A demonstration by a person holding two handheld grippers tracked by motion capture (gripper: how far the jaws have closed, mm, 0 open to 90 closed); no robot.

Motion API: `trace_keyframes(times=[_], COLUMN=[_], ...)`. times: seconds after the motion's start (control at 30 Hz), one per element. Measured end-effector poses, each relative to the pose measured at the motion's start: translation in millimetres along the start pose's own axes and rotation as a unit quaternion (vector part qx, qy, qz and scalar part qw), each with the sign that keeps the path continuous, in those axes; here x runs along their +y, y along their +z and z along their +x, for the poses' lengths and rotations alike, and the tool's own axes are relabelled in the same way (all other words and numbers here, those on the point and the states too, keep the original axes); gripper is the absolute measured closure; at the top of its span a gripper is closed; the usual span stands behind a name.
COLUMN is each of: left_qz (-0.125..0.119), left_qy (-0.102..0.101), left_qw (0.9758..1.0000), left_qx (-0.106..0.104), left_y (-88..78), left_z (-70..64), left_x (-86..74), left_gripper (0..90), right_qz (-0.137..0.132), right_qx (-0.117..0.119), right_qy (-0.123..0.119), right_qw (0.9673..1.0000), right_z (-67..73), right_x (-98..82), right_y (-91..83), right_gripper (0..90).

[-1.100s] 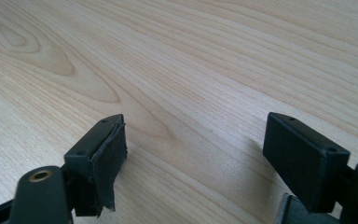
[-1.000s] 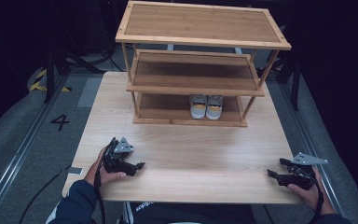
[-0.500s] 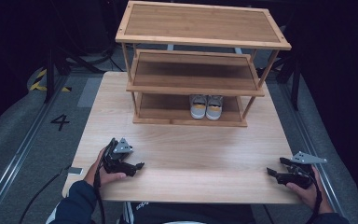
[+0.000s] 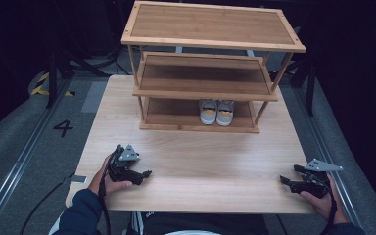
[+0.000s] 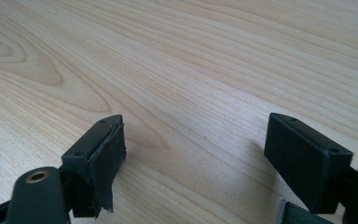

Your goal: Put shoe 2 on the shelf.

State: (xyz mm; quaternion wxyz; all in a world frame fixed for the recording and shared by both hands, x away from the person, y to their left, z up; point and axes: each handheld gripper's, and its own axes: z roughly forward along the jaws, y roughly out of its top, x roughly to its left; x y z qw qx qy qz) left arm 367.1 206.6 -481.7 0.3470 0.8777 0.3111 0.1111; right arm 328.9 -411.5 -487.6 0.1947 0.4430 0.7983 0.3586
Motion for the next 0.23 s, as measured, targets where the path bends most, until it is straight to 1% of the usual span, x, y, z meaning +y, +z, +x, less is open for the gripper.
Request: trace_keyframes(times=[0.23], left_qz=[0.001], left_qy=[0.001], left_qw=[1.0000], left_qx=[0.001], left_y=[0.0], left_z=[0.0], left_x=[0.2], left_gripper=[15.0], right_qz=[0.000], right_qx=[0.001], right_qy=[0.000], right_qw=[1.0000], right_z=[-0.2], right_x=[0.2], right_y=[0.1], right_gripper=[20.4])
